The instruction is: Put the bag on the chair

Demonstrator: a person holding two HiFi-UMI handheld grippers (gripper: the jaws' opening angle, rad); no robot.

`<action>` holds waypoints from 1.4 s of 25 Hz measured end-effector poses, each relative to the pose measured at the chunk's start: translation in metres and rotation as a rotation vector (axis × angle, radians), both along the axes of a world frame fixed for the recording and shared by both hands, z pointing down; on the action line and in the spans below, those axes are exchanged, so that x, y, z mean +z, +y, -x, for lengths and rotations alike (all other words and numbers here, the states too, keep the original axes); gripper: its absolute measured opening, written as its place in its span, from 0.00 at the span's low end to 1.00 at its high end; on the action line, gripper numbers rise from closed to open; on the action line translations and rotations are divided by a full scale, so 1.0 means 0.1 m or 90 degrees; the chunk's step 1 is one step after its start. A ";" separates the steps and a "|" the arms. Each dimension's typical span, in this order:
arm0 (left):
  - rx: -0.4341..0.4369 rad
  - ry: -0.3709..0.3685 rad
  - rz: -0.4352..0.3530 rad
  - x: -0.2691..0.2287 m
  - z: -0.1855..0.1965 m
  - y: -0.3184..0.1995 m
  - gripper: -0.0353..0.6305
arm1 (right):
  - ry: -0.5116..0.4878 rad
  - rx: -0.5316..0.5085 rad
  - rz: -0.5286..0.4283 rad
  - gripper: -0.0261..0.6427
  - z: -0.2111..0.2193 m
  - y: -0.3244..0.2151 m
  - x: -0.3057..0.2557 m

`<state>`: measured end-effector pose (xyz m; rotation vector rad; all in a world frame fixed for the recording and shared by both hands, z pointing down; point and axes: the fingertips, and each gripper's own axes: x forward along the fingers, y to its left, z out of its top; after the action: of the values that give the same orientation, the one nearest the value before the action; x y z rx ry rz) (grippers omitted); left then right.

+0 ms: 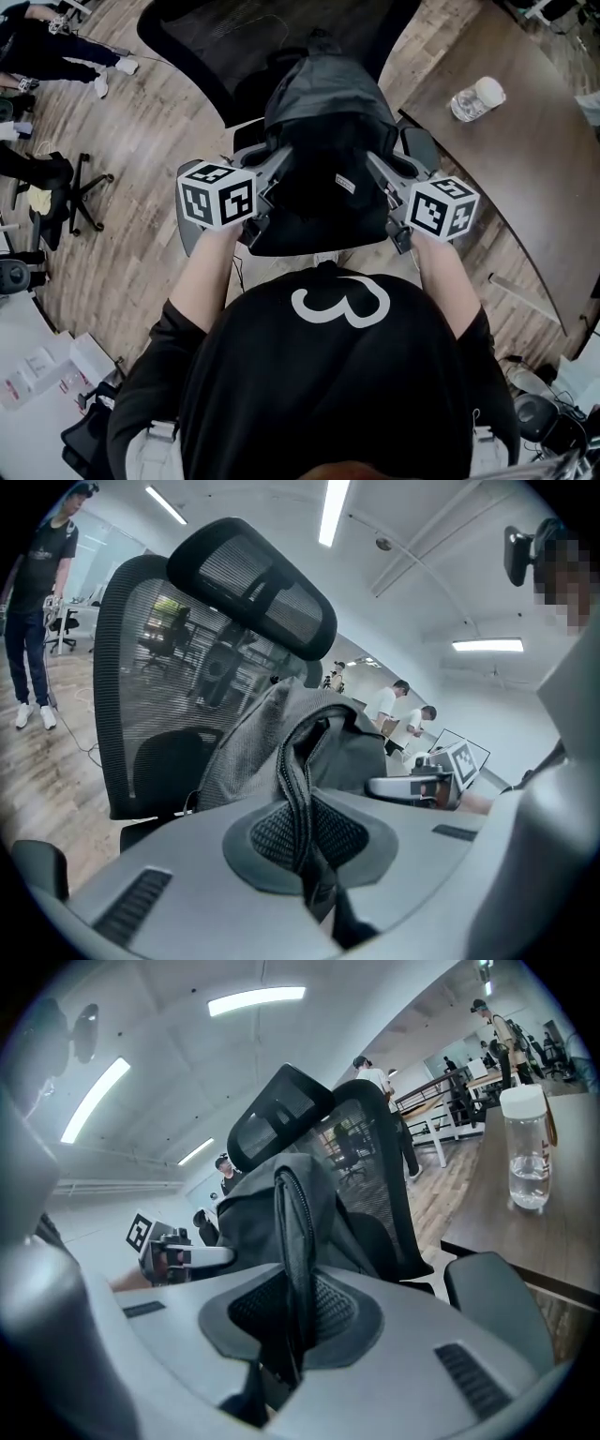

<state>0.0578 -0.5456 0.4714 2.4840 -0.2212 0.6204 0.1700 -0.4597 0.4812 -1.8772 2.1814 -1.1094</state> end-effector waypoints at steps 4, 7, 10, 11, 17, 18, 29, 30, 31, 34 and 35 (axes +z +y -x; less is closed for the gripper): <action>-0.009 -0.012 0.014 0.19 0.01 -0.09 0.09 | -0.004 0.001 0.027 0.13 0.00 -0.08 0.21; -0.009 -0.017 0.022 0.32 0.02 -0.12 0.09 | -0.008 0.002 0.043 0.13 0.00 -0.11 0.35; -0.009 -0.024 0.019 0.44 0.02 -0.14 0.09 | -0.007 0.007 0.055 0.13 -0.02 -0.13 0.48; -0.009 -0.028 0.020 0.50 0.02 -0.14 0.09 | -0.008 0.009 0.060 0.13 -0.02 -0.12 0.53; -0.022 -0.036 0.024 0.71 0.08 -0.22 0.09 | -0.008 0.002 0.057 0.13 0.05 -0.18 0.68; -0.025 -0.040 0.023 0.74 0.09 -0.26 0.09 | -0.005 -0.002 0.053 0.13 0.07 -0.21 0.69; -0.049 -0.031 0.065 0.98 0.14 -0.31 0.09 | -0.005 -0.003 0.019 0.13 0.11 -0.25 0.83; -0.053 -0.029 0.069 0.99 0.14 -0.31 0.09 | -0.009 -0.001 0.017 0.13 0.11 -0.24 0.84; -0.056 -0.026 0.071 1.00 0.14 -0.31 0.09 | -0.012 0.002 0.016 0.13 0.10 -0.25 0.85; -0.063 -0.017 0.070 1.04 0.12 -0.33 0.09 | -0.026 0.011 0.016 0.13 0.07 -0.27 0.90; -0.066 -0.015 0.072 1.07 0.12 -0.33 0.09 | -0.031 0.014 0.017 0.13 0.06 -0.27 0.92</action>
<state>0.0461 -0.5785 0.5784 2.3413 -0.3118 0.6019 0.1638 -0.4863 0.5735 -1.8595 2.1263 -1.1734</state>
